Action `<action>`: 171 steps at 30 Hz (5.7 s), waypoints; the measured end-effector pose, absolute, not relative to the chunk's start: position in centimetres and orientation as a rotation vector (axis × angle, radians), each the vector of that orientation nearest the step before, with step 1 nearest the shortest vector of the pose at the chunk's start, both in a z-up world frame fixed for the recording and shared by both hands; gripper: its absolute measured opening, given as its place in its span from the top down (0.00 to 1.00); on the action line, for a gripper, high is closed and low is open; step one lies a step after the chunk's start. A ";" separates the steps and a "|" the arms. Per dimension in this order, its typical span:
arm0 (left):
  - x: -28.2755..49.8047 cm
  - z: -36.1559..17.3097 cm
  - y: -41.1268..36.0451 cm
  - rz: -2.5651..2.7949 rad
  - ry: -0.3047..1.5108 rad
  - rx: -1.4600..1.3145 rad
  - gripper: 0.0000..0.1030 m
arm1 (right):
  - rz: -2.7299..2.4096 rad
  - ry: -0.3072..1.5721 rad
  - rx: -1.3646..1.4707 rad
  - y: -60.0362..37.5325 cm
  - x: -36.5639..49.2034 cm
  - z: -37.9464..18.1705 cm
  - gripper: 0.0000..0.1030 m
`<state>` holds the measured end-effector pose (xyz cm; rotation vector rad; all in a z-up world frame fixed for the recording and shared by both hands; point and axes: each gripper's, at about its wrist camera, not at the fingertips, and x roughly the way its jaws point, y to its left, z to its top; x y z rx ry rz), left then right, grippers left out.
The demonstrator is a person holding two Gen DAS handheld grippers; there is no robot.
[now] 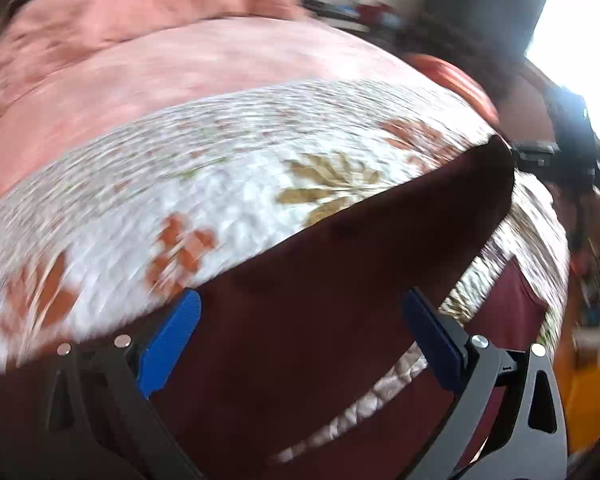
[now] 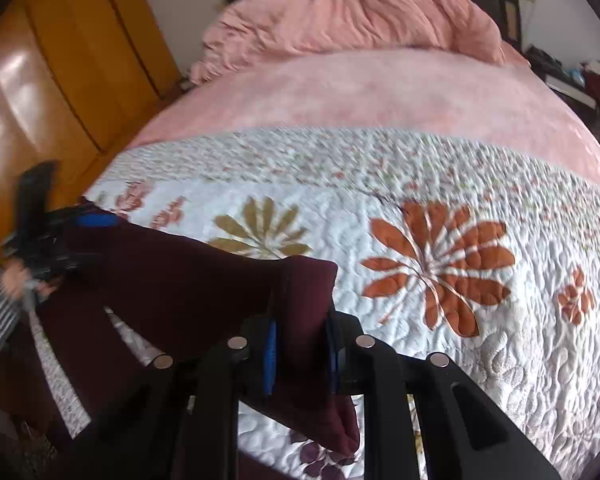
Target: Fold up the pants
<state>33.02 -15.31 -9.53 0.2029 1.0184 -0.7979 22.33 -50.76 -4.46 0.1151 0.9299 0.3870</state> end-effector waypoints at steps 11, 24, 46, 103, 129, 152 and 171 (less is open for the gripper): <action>40.2 -12.7 -21.4 -1.198 1.214 0.241 0.03 | 0.490 0.815 0.122 -51.1 20.0 -1.8 0.82; 40.4 -16.0 -18.1 -1.180 1.483 0.141 0.78 | 0.431 0.823 0.180 -52.4 20.2 -3.3 0.82; 11.8 -10.4 -16.3 -0.692 0.849 0.524 0.85 | 0.205 0.871 0.116 -48.8 6.1 -8.6 0.79; 4.8 -12.5 -11.1 -0.640 1.001 0.092 0.11 | -0.404 1.043 0.536 -50.6 -4.5 -8.0 0.55; 7.9 -15.7 9.4 -0.129 1.057 -0.125 0.11 | 0.427 1.163 0.247 -20.5 7.9 -10.2 0.55; 5.7 -11.6 19.2 0.027 0.996 -0.286 0.11 | 0.905 1.109 -0.090 -6.2 10.1 -9.1 0.91; 29.9 -7.8 10.7 0.295 1.409 -0.012 0.11 | 0.880 1.178 0.220 -8.8 10.3 -13.9 0.67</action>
